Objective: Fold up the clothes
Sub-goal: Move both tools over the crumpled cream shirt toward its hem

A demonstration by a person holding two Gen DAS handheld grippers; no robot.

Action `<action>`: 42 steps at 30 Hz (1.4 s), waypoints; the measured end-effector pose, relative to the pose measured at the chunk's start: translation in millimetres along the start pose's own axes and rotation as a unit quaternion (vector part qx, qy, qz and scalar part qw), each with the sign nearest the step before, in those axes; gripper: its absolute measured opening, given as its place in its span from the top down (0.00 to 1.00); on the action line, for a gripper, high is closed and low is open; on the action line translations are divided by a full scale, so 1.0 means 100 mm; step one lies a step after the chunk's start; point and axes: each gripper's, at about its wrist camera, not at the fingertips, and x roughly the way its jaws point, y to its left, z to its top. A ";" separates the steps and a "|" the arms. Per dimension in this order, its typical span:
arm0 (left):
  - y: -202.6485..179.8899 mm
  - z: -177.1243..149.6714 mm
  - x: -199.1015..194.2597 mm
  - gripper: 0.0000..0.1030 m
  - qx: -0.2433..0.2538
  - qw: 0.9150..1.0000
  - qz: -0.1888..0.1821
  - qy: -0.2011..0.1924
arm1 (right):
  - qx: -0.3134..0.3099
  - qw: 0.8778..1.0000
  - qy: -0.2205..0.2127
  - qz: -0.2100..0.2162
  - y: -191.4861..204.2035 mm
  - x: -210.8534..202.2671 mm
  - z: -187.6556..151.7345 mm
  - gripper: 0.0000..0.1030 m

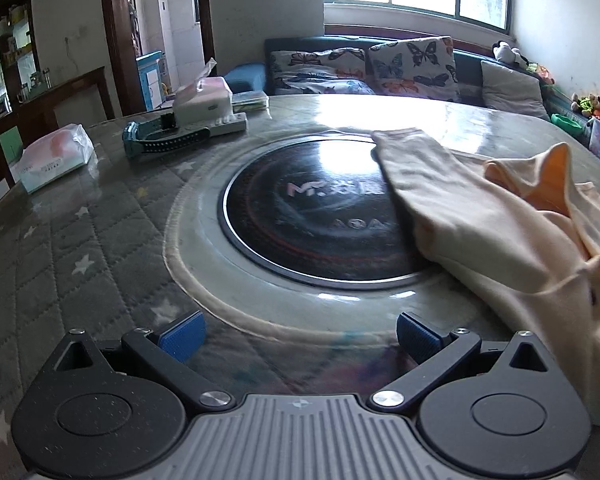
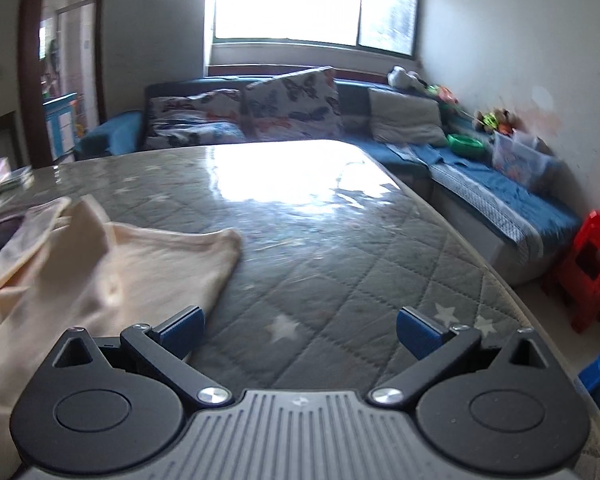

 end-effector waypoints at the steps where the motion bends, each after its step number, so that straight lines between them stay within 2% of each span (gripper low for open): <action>1: -0.03 -0.01 -0.02 0.00 0.000 1.000 -0.001 0.002 | -0.008 1.000 -0.004 0.004 0.04 -0.06 -0.02 0.00; 5: -0.13 -0.04 -0.09 0.00 0.002 1.000 -0.005 0.013 | -0.038 0.999 -0.017 0.024 0.22 -0.32 -0.11 0.00; 14: -0.32 -0.11 -0.25 0.00 -0.001 1.000 -0.019 0.025 | -0.073 0.995 -0.015 0.065 0.43 -0.65 -0.27 0.00; 36: -0.74 -0.19 -0.45 0.00 0.037 0.998 -0.048 0.033 | -0.074 0.989 -0.005 0.126 0.61 -0.84 -0.40 0.08; 42: -0.80 -0.20 -0.47 0.00 0.042 0.997 -0.046 0.041 | -0.078 0.987 0.001 0.138 0.67 -0.87 -0.42 0.10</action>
